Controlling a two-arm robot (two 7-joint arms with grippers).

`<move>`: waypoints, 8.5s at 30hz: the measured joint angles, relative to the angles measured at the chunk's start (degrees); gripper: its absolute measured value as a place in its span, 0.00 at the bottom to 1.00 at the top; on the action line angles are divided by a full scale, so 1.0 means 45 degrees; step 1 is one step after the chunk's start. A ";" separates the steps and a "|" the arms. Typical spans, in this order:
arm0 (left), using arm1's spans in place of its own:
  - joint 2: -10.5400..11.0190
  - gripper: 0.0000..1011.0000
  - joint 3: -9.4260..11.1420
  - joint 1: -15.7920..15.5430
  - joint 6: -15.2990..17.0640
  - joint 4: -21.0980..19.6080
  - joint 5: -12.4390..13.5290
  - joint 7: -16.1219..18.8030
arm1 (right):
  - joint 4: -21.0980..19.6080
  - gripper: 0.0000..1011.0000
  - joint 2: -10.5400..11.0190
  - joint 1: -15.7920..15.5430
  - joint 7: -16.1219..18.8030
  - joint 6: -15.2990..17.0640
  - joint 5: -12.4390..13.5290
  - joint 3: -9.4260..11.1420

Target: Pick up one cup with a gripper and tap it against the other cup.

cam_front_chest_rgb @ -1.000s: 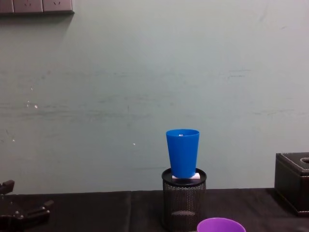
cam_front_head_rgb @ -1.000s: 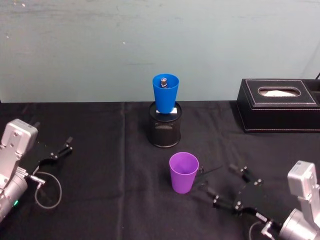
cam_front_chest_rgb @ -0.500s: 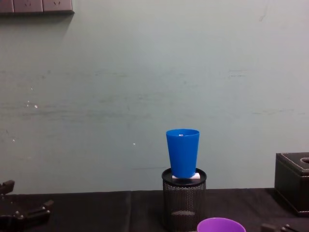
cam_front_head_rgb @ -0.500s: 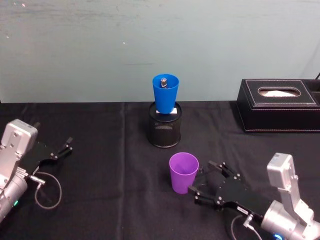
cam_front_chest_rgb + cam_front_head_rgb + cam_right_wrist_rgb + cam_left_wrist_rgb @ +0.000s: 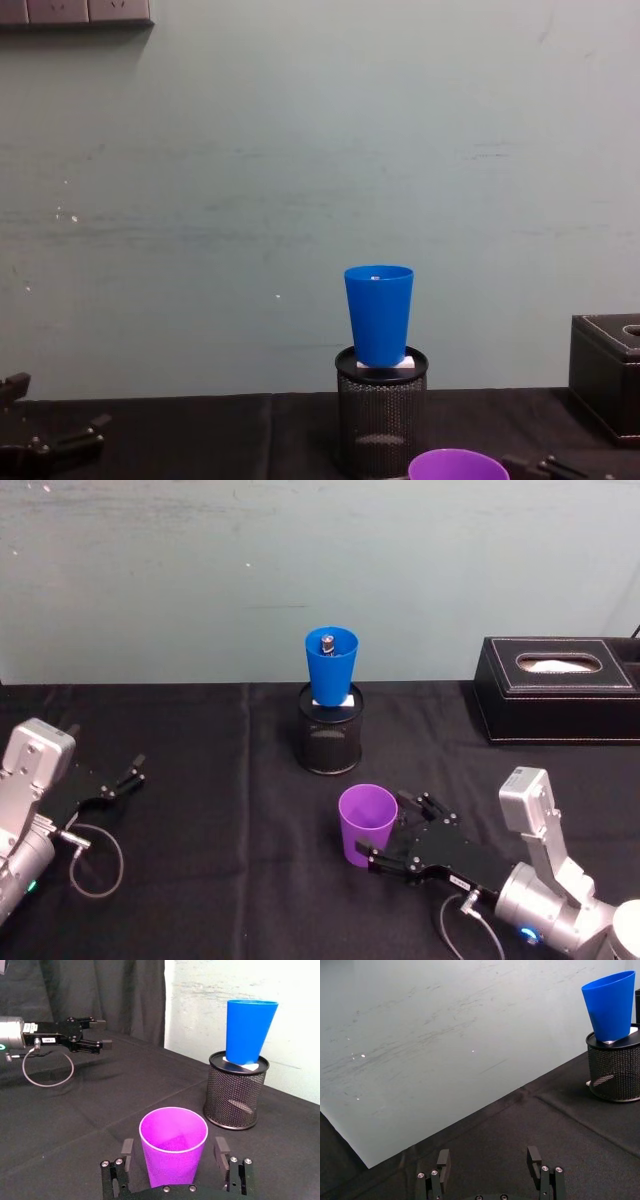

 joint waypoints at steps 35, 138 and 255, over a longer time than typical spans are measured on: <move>0.0000 0.99 0.0000 0.0000 0.0000 0.0000 0.0000 0.0000 | 0.1082 0.96 -0.1051 0.0520 0.0523 -0.0127 -0.0570 0.0272; 0.0000 0.99 0.0000 -0.0001 0.0000 0.0000 0.0000 0.0000 | -0.2894 0.71 -0.0105 0.1839 0.0166 0.4280 0.0181 0.0593; 0.0000 0.99 0.0000 0.0000 0.0000 0.0000 0.0000 0.0000 | 0.1880 0.71 -0.2570 0.5014 -0.0457 0.4035 -0.0390 0.0258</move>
